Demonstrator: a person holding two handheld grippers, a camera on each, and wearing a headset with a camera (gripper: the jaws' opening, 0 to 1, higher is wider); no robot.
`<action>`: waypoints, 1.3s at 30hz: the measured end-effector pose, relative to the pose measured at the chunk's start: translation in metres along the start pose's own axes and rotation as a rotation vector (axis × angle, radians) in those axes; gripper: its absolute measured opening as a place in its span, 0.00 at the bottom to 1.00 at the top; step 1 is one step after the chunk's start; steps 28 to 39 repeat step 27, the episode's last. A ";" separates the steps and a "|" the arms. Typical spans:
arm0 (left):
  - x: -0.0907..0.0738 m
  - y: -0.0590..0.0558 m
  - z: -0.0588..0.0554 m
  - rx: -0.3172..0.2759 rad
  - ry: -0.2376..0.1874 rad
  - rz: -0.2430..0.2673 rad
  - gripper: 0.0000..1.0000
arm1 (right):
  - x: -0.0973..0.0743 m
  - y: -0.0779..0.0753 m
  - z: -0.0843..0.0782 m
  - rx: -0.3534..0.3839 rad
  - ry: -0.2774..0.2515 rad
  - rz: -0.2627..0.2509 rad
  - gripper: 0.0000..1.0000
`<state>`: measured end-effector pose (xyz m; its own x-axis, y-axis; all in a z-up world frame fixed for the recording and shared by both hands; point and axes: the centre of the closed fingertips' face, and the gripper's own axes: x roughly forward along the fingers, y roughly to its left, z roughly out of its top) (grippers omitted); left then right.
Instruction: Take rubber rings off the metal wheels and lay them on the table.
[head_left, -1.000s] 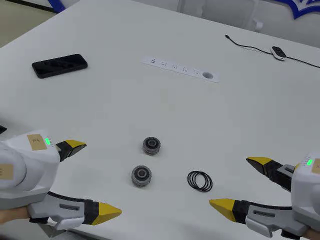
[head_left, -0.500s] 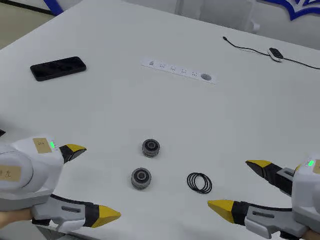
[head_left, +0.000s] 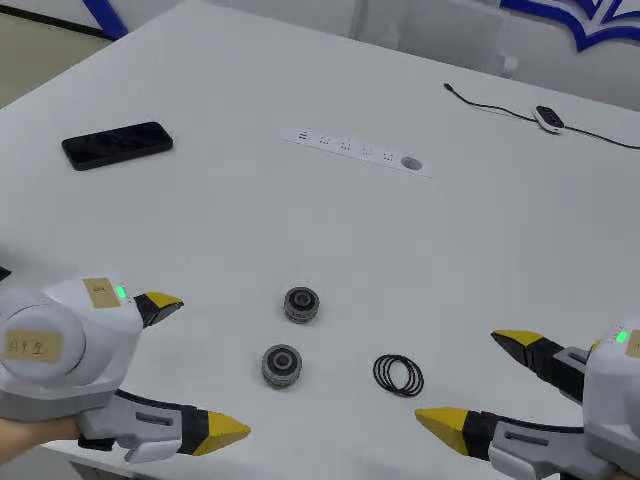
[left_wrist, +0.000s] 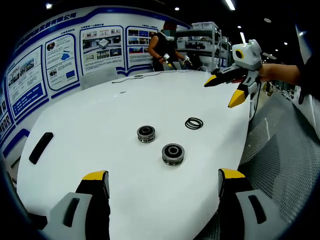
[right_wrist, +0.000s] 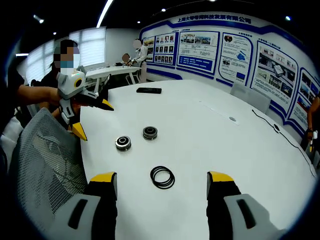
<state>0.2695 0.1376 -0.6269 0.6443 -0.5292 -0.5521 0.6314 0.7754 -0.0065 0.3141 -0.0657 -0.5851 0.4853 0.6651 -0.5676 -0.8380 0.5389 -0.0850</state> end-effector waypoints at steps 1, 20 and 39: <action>0.000 0.000 0.001 -0.003 -0.003 0.000 0.92 | 0.000 0.000 0.000 0.003 -0.001 0.000 0.74; -0.003 -0.002 0.009 0.016 -0.017 0.006 0.86 | -0.002 0.000 0.000 0.004 -0.008 -0.006 0.71; -0.006 0.002 0.009 0.014 -0.015 0.015 0.86 | -0.004 -0.002 -0.002 0.018 -0.012 -0.014 0.71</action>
